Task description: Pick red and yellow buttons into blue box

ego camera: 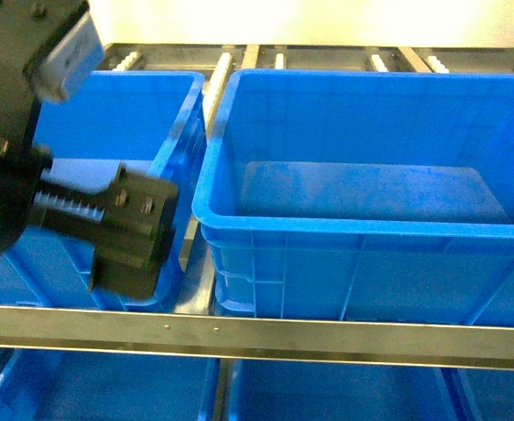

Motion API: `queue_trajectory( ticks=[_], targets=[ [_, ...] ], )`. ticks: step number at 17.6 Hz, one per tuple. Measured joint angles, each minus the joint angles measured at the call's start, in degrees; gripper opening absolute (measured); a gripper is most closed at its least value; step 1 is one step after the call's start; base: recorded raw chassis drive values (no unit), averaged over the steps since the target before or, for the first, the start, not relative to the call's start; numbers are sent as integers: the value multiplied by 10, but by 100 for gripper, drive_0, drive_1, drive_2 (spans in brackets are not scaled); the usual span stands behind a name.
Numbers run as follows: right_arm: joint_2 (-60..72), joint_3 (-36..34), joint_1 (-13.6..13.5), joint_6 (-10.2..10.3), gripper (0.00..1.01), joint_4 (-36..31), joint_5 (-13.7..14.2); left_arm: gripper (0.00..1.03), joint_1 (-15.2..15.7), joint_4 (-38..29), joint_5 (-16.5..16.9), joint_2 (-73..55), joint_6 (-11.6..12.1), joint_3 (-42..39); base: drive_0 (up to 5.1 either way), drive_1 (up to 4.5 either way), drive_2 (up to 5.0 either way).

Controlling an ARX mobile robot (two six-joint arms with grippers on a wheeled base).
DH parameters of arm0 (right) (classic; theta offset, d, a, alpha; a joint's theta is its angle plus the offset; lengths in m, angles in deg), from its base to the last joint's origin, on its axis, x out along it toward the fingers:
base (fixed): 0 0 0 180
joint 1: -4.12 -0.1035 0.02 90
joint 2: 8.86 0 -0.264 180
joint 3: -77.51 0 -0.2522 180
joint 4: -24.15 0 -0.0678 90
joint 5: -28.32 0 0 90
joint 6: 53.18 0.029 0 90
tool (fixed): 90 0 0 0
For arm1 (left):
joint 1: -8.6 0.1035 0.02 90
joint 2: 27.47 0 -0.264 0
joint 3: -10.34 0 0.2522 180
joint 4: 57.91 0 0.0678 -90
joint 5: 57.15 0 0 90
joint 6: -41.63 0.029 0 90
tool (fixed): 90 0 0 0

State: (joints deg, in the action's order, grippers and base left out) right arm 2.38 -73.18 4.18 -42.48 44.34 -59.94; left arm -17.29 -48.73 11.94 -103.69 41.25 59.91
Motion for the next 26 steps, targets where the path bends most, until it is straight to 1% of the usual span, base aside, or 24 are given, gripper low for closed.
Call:
queue_trajectory(
  ticks=[1, 2, 3, 4, 5, 7, 8, 9, 10, 11, 12, 13, 14, 15, 16, 17, 18, 19, 21, 23, 24, 25, 26],
  targets=[
    [0, 0, 0, 0, 98, 0, 0, 98, -12, 14, -27, 9, -20, -27, 0, 0, 0],
    [0, 0, 0, 0, 98, 0, 0, 98, -27, 26, -59, 14, -38, -37, 0, 0, 0],
    [0, 0, 0, 0, 98, 0, 0, 98, -40, 39, -82, 24, -59, -38, 0, 0, 0],
    [0, 0, 0, 0, 98, 0, 0, 98, -58, 59, -96, 43, -82, -41, 0, 0, 0],
    [0, 0, 0, 0, 98, 0, 0, 98, -64, 59, -97, 47, -91, -42, 0, 0, 0],
    [0, 0, 0, 0, 98, 0, 0, 98, -61, 58, -99, 46, -102, -43, 0, 0, 0],
    [-1, -5, 0, -7, 95, -17, -6, 90, -50, -145, -94, 28, -78, -98, 0, 0, 0],
    [-14, -17, 0, -43, 84, -33, -17, 79, -30, -287, -68, 27, -47, -171, 0, 0, 0],
    [-27, -34, 0, -68, 73, -38, -17, 68, -2, -386, -50, 48, -26, -241, 0, 0, 0],
    [-29, -51, 0, -84, 62, -38, -17, 57, 24, -464, -33, 89, -17, -274, 0, 0, 0],
    [-37, -65, 0, -93, 49, -41, -17, 45, 48, -544, -7, 117, -10, -281, 0, 0, 0],
    [-47, -73, 0, -98, 36, -48, -17, 32, 71, -522, 19, 150, -7, -296, 0, 0, 0],
    [-48, -75, 0, -98, 34, -49, -17, 30, 74, -518, 22, 154, -7, -301, 0, 0, 0],
    [-51, -77, 0, -99, 28, -50, -17, 25, 83, -499, 31, 165, -6, -314, 0, 0, 0],
    [-55, -84, 0, -101, 19, -51, -17, 15, 98, -470, 47, 181, -6, -332, 0, 0, 0],
    [-59, -93, 0, -103, 6, -52, -17, 3, 115, -449, 63, 220, -6, -341, 0, 0, 0],
    [-65, -101, 0, -105, 2, -53, -17, 2, 134, -422, 82, 271, -5, -341, 0, 0, 0],
    [-73, -107, 0, -105, 2, -56, -17, 2, 152, -388, 99, 311, -5, -343, 0, 0, 0],
    [-78, -118, 0, -105, 2, -58, -17, 2, 174, -330, 124, 368, -5, -349, 0, 0, 0],
    [-84, -124, 0, -105, 2, -60, -17, 2, 192, -289, 139, 419, -5, -350, 0, 0, 0],
    [-85, -126, 0, -105, 2, -60, -17, 2, 206, -263, 156, 448, -5, -350, 0, 0, 0],
    [-91, -130, 0, -105, 2, -62, -17, 2, 250, -236, 202, 476, -4, -350, 0, 0, 0],
    [-111, -147, 0, -105, 2, -64, -17, 2, 263, -218, 200, 495, -4, -350, 0, 0, 0]
  ],
)
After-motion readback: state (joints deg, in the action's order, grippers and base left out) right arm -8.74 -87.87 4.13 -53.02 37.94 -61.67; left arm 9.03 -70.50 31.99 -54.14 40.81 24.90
